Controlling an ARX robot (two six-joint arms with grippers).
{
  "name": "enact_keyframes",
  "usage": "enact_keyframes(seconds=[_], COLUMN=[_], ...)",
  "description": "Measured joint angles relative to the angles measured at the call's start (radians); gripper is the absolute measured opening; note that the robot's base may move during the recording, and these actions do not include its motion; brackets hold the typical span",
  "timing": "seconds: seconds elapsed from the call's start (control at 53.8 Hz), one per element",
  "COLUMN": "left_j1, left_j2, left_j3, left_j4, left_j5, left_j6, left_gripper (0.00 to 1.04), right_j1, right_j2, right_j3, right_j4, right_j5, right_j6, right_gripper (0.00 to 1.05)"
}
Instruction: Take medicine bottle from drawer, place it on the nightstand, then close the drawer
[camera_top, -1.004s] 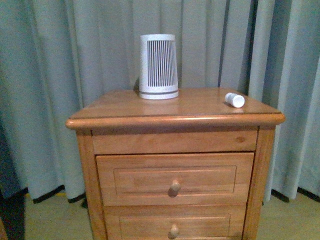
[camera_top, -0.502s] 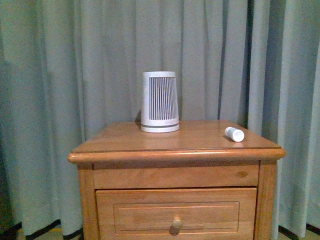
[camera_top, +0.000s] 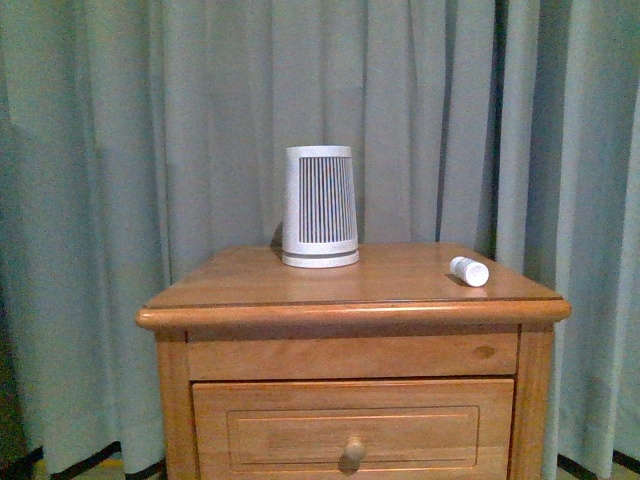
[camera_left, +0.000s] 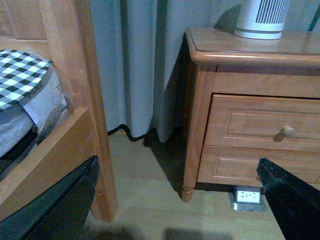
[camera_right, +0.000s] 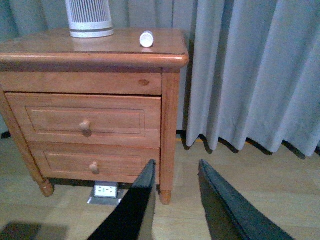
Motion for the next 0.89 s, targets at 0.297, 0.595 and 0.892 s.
enact_keyframes(seconds=[0.297, 0.595, 0.892], left_j1=[0.0, 0.0, 0.0], left_j2=[0.0, 0.0, 0.0], left_j3=[0.0, 0.0, 0.0], left_j4=[0.0, 0.0, 0.0], left_j5=[0.0, 0.0, 0.0], left_j6=[0.0, 0.0, 0.0], left_gripper=[0.98, 0.98, 0.98], right_j1=[0.0, 0.0, 0.0], right_j2=[-0.026, -0.026, -0.026], right_j3=[-0.021, -0.021, -0.021], right_j4=[0.002, 0.002, 0.002], right_j5=[0.0, 0.0, -0.001], right_j6=[-0.002, -0.003, -0.003], right_gripper=[0.03, 0.11, 0.63])
